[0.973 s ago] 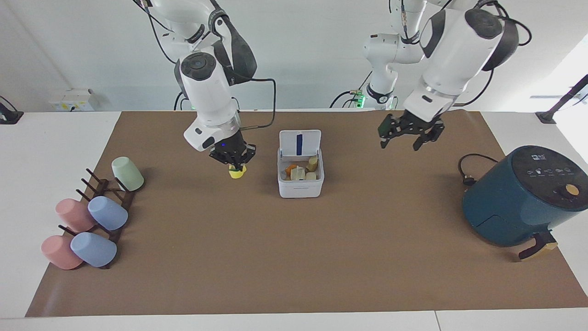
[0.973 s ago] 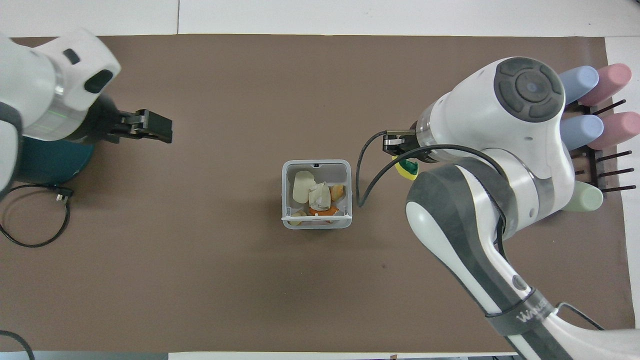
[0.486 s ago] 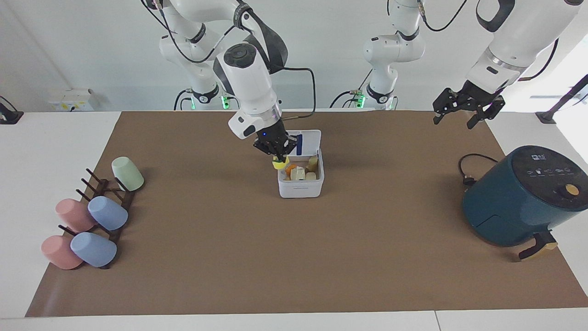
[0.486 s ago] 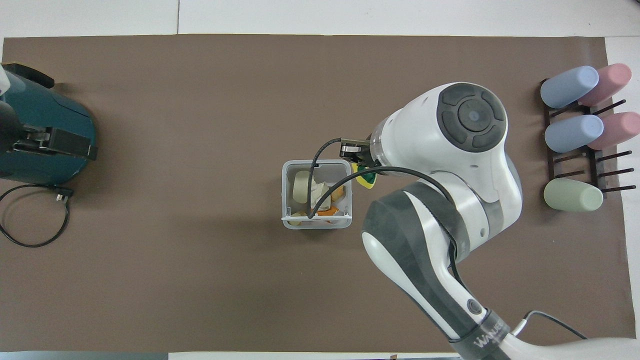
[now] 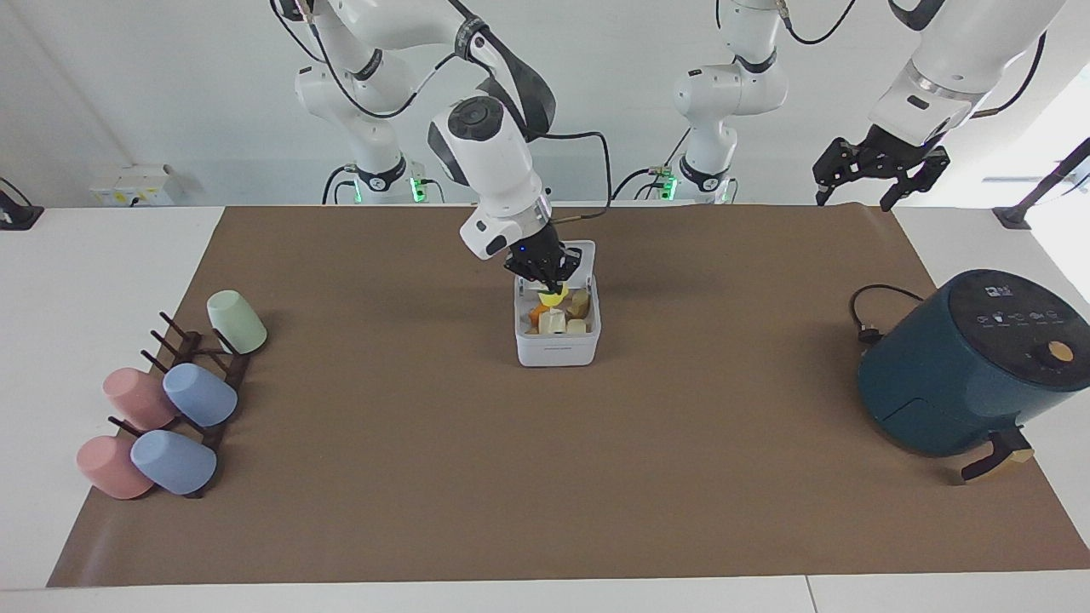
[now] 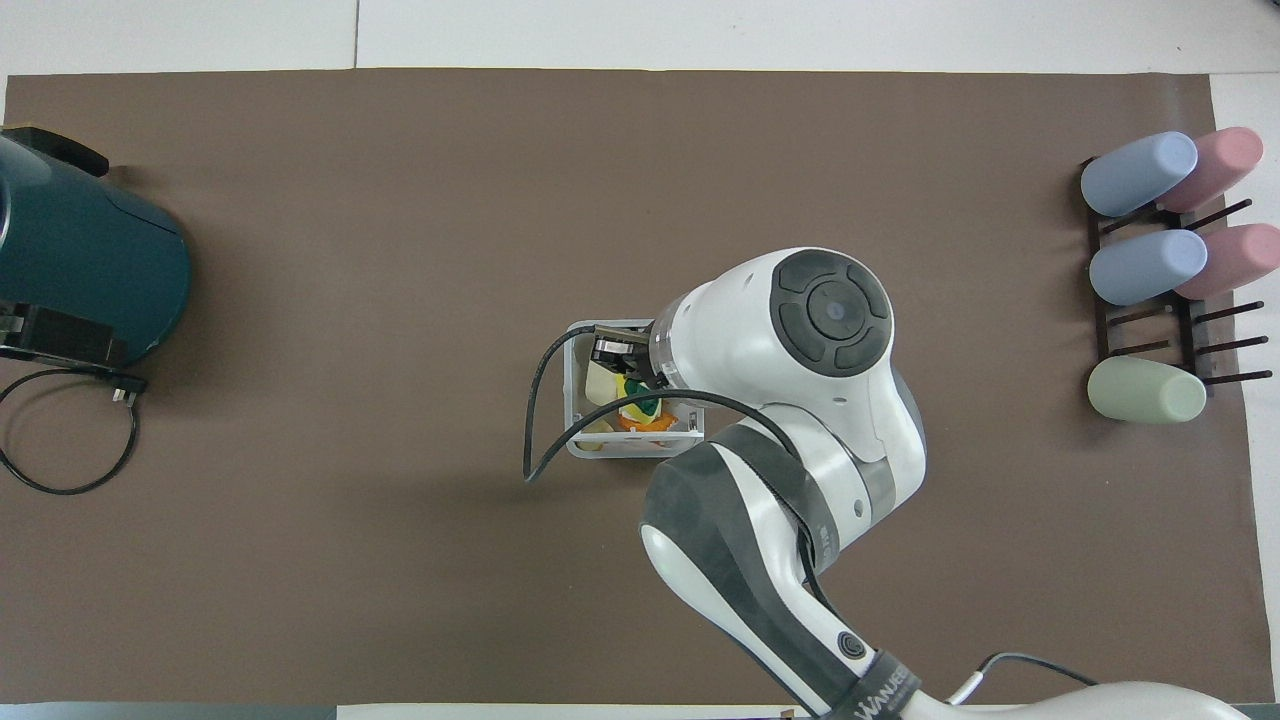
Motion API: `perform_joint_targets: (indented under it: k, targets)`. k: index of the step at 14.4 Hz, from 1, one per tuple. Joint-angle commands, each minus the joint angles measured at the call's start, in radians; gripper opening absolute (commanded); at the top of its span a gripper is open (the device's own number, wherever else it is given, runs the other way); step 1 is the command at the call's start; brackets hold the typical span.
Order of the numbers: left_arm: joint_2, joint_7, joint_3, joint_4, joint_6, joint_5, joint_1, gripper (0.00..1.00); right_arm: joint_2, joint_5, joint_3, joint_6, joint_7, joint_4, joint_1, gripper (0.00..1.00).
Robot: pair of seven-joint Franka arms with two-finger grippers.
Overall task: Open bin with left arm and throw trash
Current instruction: 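Carry the green sponge over the bin and release it with the right gripper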
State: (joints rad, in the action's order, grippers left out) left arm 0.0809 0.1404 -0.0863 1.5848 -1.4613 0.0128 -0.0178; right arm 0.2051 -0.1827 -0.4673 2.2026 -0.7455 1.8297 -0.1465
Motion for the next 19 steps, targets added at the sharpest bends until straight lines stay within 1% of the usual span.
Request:
perform_joint_targets:
  k: [1, 2, 4, 5, 7, 10, 13, 15, 19]
  targets:
    - [0.033, -0.010, -0.004, 0.072, -0.062, -0.028, 0.039, 1.00, -0.018, -0.024, -0.010, 0.022, -0.014, 0.019, 0.013, 1.00]
    - [0.025, -0.045, 0.017, 0.069, -0.071, -0.028, 0.056, 1.00, -0.018, -0.026, -0.010, 0.023, -0.014, 0.017, 0.013, 1.00]
    - [0.019, -0.051, 0.069, 0.057, -0.077, -0.027, 0.108, 1.00, -0.016, -0.026, -0.010, 0.025, -0.014, 0.016, 0.013, 1.00]
    - [0.001, -0.050, 0.082, 0.038, -0.067, -0.027, 0.111, 1.00, -0.016, -0.026, -0.010, 0.025, -0.014, 0.014, 0.013, 1.00]
    - [-0.009, -0.050, 0.076, -0.012, -0.030, -0.028, 0.108, 1.00, -0.016, -0.024, -0.008, 0.023, -0.011, 0.014, 0.013, 1.00]
    - [-0.012, -0.050, 0.073, -0.013, -0.013, -0.020, 0.107, 1.00, -0.015, -0.014, 0.001, 0.023, 0.014, 0.007, 0.038, 1.00]
    - [-0.009, -0.050, 0.072, -0.009, -0.014, -0.019, 0.108, 1.00, -0.021, -0.004, 0.001, 0.002, 0.086, -0.012, 0.105, 1.00]
    - [-0.004, -0.050, 0.074, -0.005, -0.019, -0.019, 0.108, 1.00, -0.027, 0.026, 0.001, -0.009, 0.135, -0.010, 0.151, 1.00]
    - [0.000, -0.053, 0.074, 0.006, -0.025, -0.019, 0.110, 1.00, -0.030, 0.101, 0.001, -0.012, 0.182, -0.010, 0.206, 1.00]
